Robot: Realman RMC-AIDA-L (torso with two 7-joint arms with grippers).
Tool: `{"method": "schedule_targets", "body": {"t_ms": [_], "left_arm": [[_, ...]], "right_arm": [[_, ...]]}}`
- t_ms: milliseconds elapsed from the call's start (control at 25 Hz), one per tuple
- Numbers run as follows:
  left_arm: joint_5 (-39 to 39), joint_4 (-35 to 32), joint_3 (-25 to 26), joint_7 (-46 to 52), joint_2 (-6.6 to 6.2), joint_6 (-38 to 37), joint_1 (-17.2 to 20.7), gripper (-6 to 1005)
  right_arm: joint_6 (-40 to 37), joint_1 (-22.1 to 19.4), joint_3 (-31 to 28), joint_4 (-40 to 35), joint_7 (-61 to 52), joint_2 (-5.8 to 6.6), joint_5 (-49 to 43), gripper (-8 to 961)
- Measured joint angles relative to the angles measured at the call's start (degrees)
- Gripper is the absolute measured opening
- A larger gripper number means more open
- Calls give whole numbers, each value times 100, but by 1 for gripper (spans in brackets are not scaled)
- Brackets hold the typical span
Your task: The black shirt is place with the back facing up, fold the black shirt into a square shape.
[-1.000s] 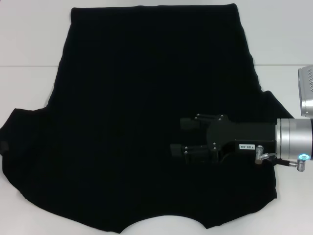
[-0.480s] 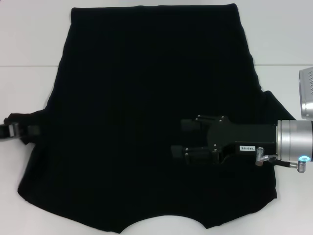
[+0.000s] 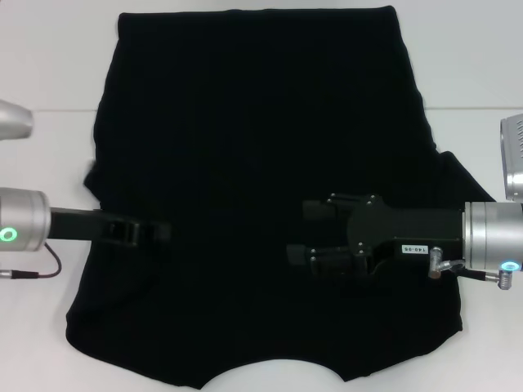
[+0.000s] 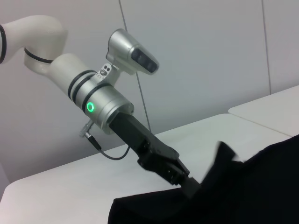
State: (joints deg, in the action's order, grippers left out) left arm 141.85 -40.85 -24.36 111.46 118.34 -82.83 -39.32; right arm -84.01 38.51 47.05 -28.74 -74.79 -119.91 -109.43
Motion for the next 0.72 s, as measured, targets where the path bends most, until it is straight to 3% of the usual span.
{"method": "schedule_targets", "body": {"t_ms": [40, 200, 520, 560, 720], "left_arm": [[0, -24, -275, -46, 49, 114, -11, 42], [0, 3, -474, 20, 77, 186, -32, 70], [-297, -36, -464, 137, 111, 136, 14, 125], [-668, -36, -455, 65, 82, -105, 71, 132], [-998, -34, -451, -56, 79, -442, 129, 232]], "right_arm": [[0, -3, -3, 0, 0, 0, 0, 883], [1, -10, -12, 8, 0, 3, 0, 883], [23, -9, -35, -23, -39, 22, 71, 883], [26, -13, -54, -30, -45, 34, 97, 883], [47, -31, -277, -57, -172, 106, 131, 883]]}}
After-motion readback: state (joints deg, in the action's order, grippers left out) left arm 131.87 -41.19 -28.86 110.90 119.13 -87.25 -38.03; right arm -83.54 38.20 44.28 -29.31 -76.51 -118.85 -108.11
